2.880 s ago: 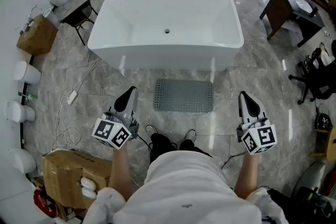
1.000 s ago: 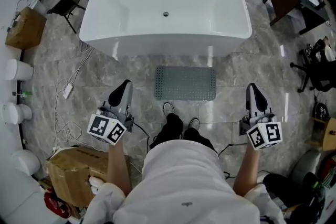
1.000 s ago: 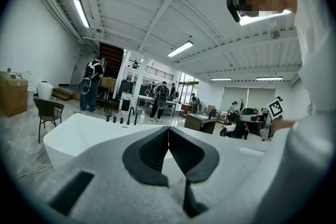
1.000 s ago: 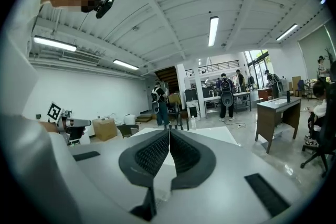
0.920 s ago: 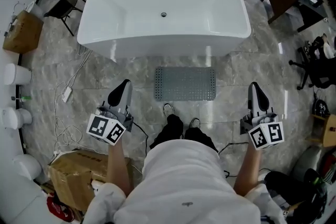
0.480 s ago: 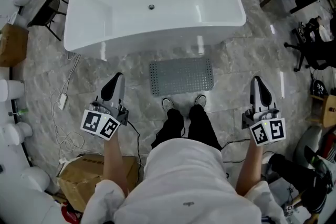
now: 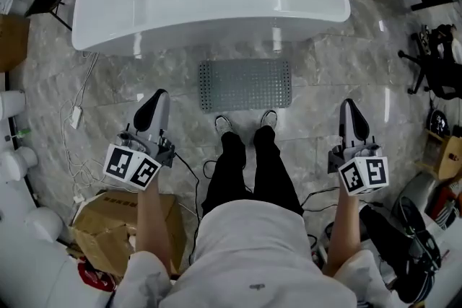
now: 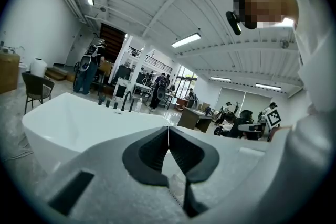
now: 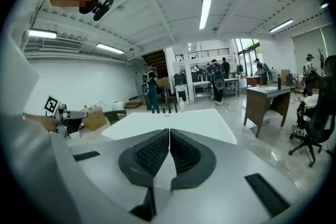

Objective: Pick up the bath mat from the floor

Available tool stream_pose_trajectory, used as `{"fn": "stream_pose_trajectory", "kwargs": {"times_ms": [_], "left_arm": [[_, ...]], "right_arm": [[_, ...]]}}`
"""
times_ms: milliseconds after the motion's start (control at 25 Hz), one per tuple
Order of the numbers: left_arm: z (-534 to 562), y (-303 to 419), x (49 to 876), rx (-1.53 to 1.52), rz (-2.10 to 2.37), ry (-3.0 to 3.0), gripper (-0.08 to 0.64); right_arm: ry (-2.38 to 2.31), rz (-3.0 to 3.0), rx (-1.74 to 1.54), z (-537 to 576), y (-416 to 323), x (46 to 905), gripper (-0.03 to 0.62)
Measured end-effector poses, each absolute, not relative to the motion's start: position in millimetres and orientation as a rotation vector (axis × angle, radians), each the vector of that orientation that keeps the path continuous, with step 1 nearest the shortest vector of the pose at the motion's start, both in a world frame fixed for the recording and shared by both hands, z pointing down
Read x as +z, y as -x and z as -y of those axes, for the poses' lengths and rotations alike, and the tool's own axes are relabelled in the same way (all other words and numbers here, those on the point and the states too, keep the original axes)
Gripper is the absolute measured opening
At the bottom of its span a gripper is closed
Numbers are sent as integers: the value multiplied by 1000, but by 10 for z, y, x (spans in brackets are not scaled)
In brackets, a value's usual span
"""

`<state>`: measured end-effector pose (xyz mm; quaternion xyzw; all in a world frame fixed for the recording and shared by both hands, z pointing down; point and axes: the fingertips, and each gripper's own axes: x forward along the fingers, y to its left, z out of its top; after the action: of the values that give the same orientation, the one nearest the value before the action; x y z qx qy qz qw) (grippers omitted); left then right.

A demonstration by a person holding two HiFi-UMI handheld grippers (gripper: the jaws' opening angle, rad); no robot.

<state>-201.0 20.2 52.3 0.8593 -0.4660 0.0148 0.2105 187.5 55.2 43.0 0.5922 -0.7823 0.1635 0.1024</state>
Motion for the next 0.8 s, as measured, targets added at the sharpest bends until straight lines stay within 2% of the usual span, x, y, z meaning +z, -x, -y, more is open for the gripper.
{"fn": "stream_pose_trajectory", "kwargs": {"times_ms": [440, 800], "left_arm": [[-188, 1616, 2040, 192, 1270, -2279, 12], [-197, 1653, 3806, 293, 1258, -2117, 14]], "right_arm": [[-1592, 2186, 612, -356, -2319, 2083, 8], [-1446, 2086, 762, -402, -2411, 3884, 8]]}}
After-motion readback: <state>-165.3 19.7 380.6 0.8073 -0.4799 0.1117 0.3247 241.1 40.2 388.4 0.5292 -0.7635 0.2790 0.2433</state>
